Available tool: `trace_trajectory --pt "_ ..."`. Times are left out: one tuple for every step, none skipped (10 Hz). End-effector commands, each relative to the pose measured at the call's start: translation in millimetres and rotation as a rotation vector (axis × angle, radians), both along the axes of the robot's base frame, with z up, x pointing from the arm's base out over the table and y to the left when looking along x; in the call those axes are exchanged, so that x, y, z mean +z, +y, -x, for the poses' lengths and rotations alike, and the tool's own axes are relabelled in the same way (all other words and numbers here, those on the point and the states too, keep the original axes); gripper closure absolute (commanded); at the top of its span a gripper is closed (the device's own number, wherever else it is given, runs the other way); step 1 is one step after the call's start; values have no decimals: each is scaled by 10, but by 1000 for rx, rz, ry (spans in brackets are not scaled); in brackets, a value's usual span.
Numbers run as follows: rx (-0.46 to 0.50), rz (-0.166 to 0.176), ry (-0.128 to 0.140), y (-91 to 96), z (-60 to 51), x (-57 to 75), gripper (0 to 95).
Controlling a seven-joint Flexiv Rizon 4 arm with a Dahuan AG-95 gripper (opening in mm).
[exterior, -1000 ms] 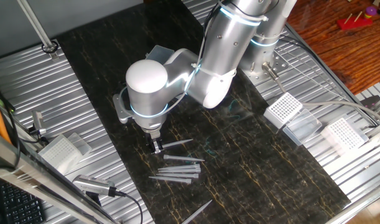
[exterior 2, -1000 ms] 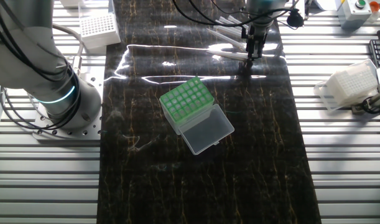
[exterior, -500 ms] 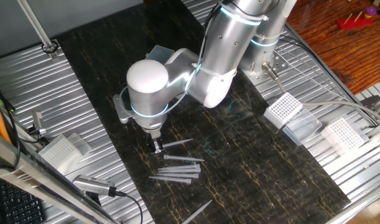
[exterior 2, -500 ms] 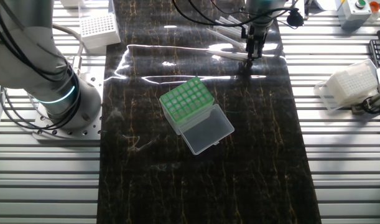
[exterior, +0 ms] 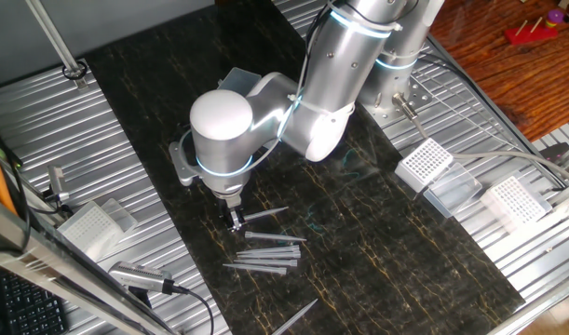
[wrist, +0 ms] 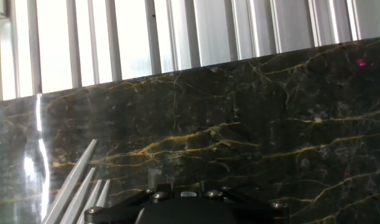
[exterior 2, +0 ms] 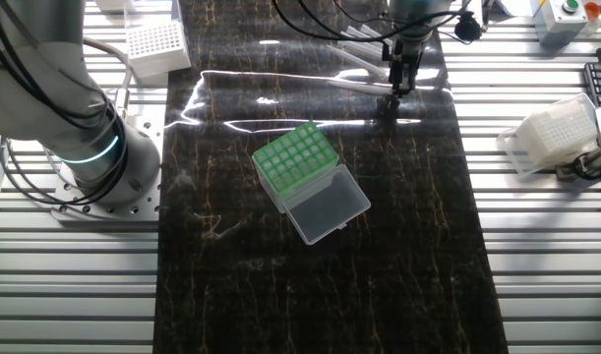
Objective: Insert a large pipette tip into the holder for large pipette tips
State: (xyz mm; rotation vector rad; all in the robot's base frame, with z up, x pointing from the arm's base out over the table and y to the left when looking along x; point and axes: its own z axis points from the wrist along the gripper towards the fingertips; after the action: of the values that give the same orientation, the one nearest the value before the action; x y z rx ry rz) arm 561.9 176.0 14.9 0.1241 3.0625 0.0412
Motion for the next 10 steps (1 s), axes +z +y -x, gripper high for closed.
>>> trace_trajectory --pt "0 0 1 2 1 3 760" --pt "5 -2 1 3 -1 4 760" --pt "7 -1 0 5 -5 7 760" --pt "7 -1 0 8 -11 10 760" --pt "4 -1 0 11 -17 14 760" --pt "-3 1 0 13 -23 17 760" --pt "-5 1 4 13 -23 17 760" --pt "-6 1 9 13 -23 17 760" --pt "-4 1 10 13 -23 17 760" --pt "0 -1 10 13 -23 17 760"
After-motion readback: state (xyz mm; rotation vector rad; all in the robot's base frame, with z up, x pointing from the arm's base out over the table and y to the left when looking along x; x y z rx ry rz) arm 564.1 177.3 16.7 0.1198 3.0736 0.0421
